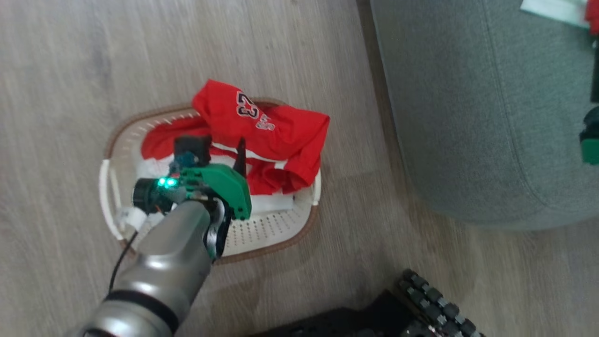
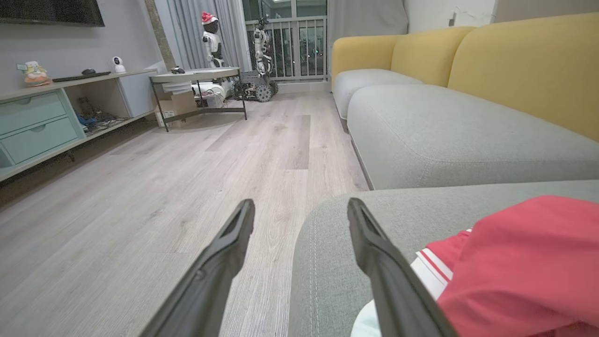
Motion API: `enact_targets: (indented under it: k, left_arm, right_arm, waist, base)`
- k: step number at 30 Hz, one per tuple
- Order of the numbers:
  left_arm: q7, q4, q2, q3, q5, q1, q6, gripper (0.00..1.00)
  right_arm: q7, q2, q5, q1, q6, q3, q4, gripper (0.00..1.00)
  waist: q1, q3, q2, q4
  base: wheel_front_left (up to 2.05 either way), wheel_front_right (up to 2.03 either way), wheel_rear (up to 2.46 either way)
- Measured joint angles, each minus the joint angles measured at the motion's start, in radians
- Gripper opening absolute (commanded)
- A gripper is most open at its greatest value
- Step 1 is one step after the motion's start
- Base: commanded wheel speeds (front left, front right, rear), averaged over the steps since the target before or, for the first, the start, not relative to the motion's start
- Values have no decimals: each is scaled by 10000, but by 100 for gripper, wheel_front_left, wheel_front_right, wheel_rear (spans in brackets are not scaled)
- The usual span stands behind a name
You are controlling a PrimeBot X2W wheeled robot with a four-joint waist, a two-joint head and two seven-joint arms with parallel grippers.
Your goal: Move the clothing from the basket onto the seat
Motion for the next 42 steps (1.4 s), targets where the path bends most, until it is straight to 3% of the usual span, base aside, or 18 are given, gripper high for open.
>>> enact_targets:
  k: [13, 31, 33, 34, 42]
  left_arm:
    - [422, 1964, 4, -1127, -1461, -1726, 81, 100]
    - [188, 2807, 8, -1256, -2188, -2661, 178, 100]
    - [184, 2811, 8, -1285, -2268, -2661, 180, 47]
    - [171, 2811, 8, -1336, -2268, -2661, 180, 0]
    - [10, 2642, 10, -1503, -2288, -2585, 46, 0]
  right_arm:
    - [0, 265, 173, -821, 0, 44, -113, 100]
    - [0, 646, 245, -1238, 0, 232, -96, 100]
    - [0, 648, 245, -1253, 2, 251, -94, 100]
    - [0, 648, 245, -1253, 0, 251, -84, 100]
    - [0, 648, 245, -1250, 0, 280, 21, 100]
  waist:
    - [0, 1558, 0, -829]
    - [-2, 2417, 0, -1414]
    - [-2, 2406, 0, -1418]
    - [-2, 2397, 0, -1416]
    - [-2, 2104, 0, -1311]
  base:
    - [0, 0, 0]
    - [0, 0, 0]
    - [0, 0, 0]
    - [0, 0, 0]
    - [0, 0, 0]
